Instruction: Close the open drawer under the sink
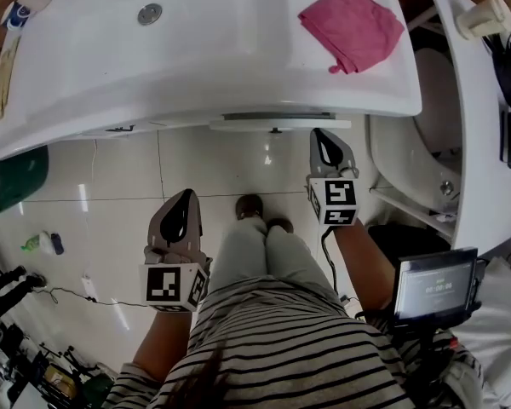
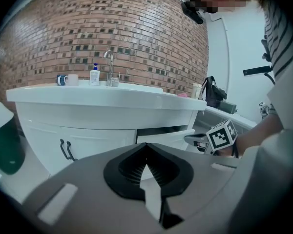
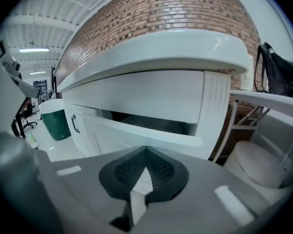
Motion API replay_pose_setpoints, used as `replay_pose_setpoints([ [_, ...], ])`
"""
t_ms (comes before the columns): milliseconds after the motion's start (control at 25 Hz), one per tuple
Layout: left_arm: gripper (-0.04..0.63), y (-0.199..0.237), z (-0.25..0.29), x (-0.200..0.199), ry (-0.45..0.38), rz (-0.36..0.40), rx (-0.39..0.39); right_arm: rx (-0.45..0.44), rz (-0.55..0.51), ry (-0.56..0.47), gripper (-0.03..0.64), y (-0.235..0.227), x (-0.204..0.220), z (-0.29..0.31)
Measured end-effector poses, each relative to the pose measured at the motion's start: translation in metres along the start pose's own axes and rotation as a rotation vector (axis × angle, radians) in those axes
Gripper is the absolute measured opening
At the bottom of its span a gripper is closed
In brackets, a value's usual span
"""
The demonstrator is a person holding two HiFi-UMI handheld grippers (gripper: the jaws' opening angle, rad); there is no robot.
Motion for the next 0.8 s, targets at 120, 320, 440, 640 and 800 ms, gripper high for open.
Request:
replay_pose_setpoints([
  [120, 0.015, 0.009, -0.004, 0.01, 0.014, 0.0, -0.02, 0.019, 0.006, -0.014, 0.0, -0.007, -0.008, 0.016],
  [320, 0.015, 0.023, -0.007, 0.018, 0.007, -0.005, -0.045, 0.057, 0.036, -0.035, 0.0, -0.019, -0.018, 0.04],
  [440, 0.015, 0.028, -0.009, 0.021, 0.001, -0.008, -0.055, 0.07, 0.064, -0.049, 0.002, -0.021, -0.017, 0.041],
  [640, 0.015, 0.021, -0.023, 0.006, -0.011, -0.019, -0.065, 0.053, 0.057, -0.034, 0.001, -0.015, -0.035, 0.014],
  [800, 0.015, 0.001, -0.056, -0.023, -0.051, -0.015, -0.054, 0.01, 0.074, -0.037, 0.0, 0.0, -0.064, -0.059],
])
Point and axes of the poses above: the fingertips, and each gripper's own axes: z forward along the fingers, y to its left, x out of its underside, the point moved 3 cm from there along -z, backward along the fingers, and after that the axes turned 4 degrees about -z, right-handed, at the moved point
